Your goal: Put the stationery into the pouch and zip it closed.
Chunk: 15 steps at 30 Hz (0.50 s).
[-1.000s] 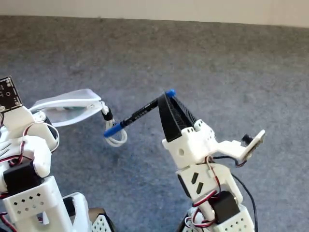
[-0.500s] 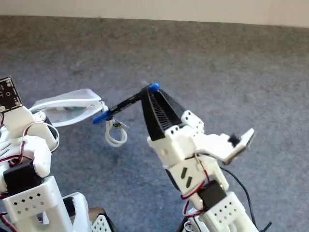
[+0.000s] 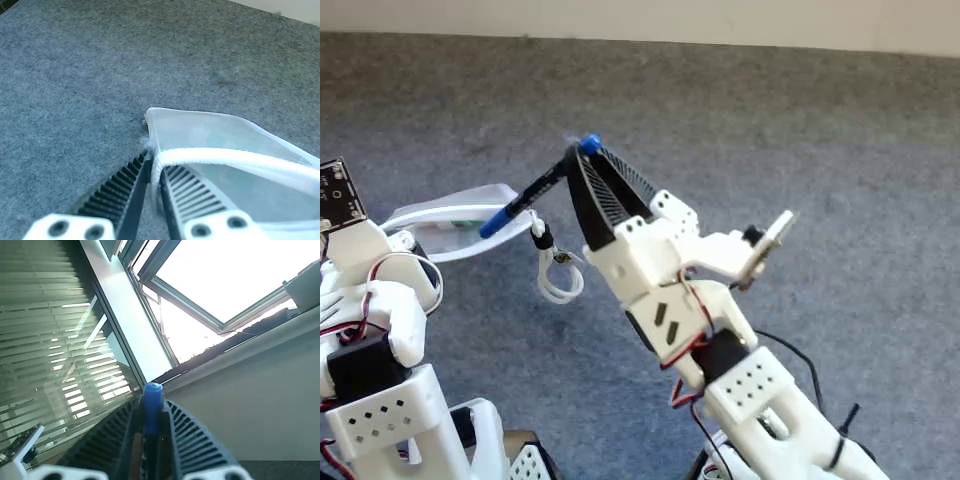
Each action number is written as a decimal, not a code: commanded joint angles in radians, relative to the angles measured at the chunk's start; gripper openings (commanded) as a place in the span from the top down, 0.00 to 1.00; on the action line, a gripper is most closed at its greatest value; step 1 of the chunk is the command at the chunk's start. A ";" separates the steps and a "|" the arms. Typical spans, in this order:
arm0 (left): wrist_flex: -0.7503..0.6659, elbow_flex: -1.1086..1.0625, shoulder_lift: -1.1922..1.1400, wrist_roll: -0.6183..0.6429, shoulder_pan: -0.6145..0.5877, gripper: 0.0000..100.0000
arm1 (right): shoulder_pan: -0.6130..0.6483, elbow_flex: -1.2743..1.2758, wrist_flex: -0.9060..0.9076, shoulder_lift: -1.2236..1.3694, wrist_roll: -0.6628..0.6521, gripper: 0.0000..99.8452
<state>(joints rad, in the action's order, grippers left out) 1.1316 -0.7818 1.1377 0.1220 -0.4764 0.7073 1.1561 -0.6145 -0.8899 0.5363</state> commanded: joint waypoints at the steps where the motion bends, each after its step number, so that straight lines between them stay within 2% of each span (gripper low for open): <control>1: -0.020 0.005 -0.007 0.006 0.012 0.99 | 0.010 -0.077 -0.074 0.082 0.006 1.00; 6: -0.020 0.005 -0.007 0.006 0.012 0.99 | 0.022 -0.090 -0.134 0.203 0.006 1.00; 15: -0.021 0.005 -0.008 0.006 0.012 0.99 | 0.170 -0.088 -0.148 0.380 -0.002 0.99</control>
<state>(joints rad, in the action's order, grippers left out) 1.1316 -0.7818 1.1362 0.1220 -0.4764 0.8286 1.1147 -0.7480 -0.5340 0.5378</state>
